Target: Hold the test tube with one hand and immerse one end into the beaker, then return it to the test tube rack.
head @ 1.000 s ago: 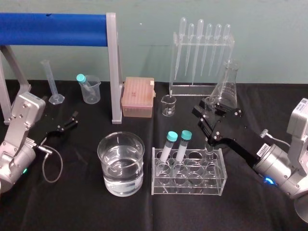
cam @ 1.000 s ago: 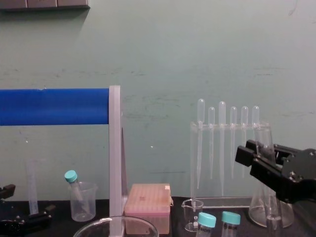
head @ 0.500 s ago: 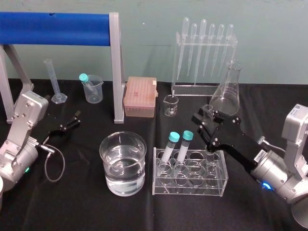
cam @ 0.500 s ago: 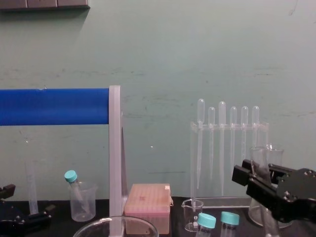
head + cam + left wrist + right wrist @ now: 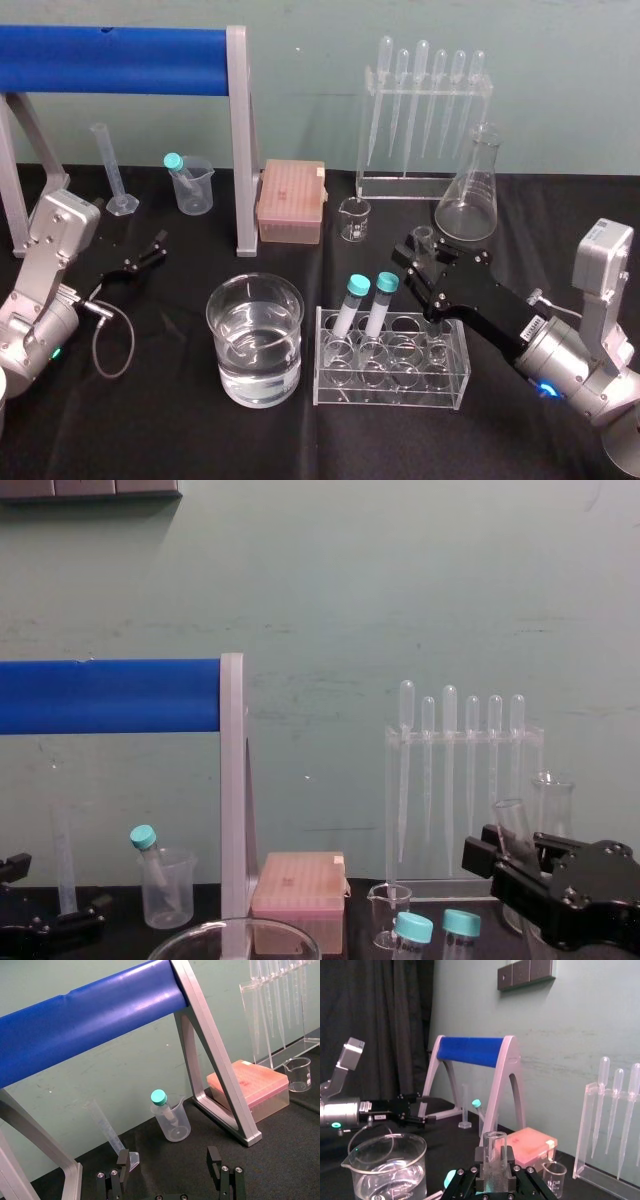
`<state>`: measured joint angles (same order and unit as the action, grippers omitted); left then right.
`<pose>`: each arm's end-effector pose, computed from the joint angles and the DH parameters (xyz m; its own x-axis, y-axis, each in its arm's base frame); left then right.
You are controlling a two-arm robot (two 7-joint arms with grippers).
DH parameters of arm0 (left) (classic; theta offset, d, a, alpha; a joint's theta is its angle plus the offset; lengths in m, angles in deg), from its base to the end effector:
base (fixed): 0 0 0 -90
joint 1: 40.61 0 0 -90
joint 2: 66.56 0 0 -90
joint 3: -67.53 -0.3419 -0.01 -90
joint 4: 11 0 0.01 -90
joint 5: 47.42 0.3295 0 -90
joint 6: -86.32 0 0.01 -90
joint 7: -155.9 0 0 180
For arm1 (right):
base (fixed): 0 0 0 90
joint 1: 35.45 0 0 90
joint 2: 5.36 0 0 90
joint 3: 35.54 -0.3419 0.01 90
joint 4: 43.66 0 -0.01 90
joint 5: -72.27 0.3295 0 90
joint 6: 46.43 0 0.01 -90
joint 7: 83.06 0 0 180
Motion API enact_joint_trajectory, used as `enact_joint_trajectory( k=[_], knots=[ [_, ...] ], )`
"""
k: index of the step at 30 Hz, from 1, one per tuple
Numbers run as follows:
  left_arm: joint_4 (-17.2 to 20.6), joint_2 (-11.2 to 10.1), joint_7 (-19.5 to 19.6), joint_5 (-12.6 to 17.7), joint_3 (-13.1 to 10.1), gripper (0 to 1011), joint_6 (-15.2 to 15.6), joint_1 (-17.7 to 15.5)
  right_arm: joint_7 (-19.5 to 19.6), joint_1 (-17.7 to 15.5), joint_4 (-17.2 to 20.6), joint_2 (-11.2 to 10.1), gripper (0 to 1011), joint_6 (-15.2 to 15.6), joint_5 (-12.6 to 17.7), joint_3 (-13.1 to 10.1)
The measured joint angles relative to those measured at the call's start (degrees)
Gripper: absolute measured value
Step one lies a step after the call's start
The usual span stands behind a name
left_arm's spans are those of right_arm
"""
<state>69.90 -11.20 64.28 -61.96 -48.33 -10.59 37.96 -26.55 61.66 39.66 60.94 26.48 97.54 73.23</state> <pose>0.3861 0.1067 -0.3481 0.2923 0.8803 0.3738 -0.9552 0.2874 0.0702 0.3749 -0.0554 -0.3565 0.7319 -0.6749 0.0935 0.6591 0.7361 0.1543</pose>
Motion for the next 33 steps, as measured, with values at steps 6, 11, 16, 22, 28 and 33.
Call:
enact_joint_trajectory(
  k=[6, 11, 16, 22, 28, 33],
  knots=[
    [0.0, 0.0, 0.0, 0.0, 0.0, 1000, 0.0, 0.0, 0.65, -0.1, 0.43, -0.24, 222, 0.83, -0.54, 0.13],
    [0.0, 0.0, 0.0, 0.0, 0.0, 1000, 0.0, 0.0, 0.6, -0.1, 0.39, -0.21, 222, 0.69, -0.5, 0.11],
    [0.0, 0.0, 0.0, 0.0, 0.0, 1000, 0.0, 0.0, 0.55, -0.1, 0.36, -0.19, 222, 0.6, -0.45, 0.08],
    [0.0, 0.0, 0.0, 0.0, 0.0, 1000, 0.0, 0.0, 0.46, -0.1, 0.32, -0.15, 300, 0.5, -0.39, 0.07],
    [0.0, 0.0, 0.0, 0.0, 0.0, 1000, 0.0, 0.0, 0.43, -0.1, 0.29, -0.14, 520, 0.42, -0.36, 0.04],
    [0.0, 0.0, 0.0, 0.0, 0.0, 1000, 0.0, 0.0, 0.39, -0.1, 0.29, -0.14, 653, 0.39, -0.33, 0.02]
  ],
)
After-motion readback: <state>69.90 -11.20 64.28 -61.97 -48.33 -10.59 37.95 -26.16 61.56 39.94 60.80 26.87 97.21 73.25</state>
